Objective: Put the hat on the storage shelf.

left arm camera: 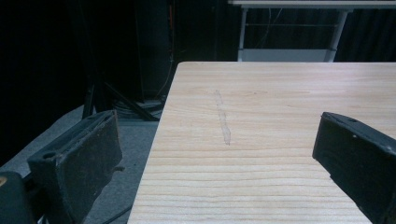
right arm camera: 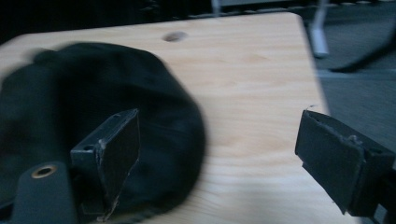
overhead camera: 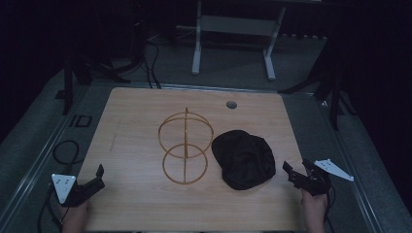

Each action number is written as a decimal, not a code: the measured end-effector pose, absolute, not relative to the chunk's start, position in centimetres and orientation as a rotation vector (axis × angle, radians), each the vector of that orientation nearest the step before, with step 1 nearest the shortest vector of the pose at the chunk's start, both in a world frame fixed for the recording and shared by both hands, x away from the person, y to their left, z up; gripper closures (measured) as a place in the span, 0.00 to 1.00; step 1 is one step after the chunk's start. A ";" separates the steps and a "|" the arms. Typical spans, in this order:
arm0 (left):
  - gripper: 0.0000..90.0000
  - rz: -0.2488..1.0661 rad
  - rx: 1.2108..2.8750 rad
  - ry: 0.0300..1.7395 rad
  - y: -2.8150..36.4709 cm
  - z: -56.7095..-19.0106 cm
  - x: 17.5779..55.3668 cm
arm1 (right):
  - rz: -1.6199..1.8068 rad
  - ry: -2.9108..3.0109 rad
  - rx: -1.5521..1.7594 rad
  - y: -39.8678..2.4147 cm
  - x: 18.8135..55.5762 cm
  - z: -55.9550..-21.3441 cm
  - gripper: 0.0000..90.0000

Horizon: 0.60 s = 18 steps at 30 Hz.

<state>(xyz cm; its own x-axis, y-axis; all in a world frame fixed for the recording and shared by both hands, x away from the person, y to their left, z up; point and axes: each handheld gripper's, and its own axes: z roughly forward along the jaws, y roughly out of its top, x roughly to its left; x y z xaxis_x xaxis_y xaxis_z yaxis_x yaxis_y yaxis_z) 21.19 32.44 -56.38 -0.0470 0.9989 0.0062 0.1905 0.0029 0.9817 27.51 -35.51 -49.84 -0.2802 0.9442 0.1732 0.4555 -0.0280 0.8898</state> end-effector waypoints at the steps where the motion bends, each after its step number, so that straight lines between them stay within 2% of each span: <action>1: 0.02 1.149 1.329 1.385 32.4 -56.4 21.2 | 1.294 1.764 1.451 -35.1 27.5 -49.6 0.15; 10: 0.02 1.146 1.328 1.385 32.5 -56.4 21.2 | 1.401 1.917 1.292 -31.8 27.5 -47.2 0.15; 18: 0.02 1.147 1.333 1.380 32.4 -56.4 21.2 | 1.415 2.023 1.200 -29.3 28.6 -46.9 0.15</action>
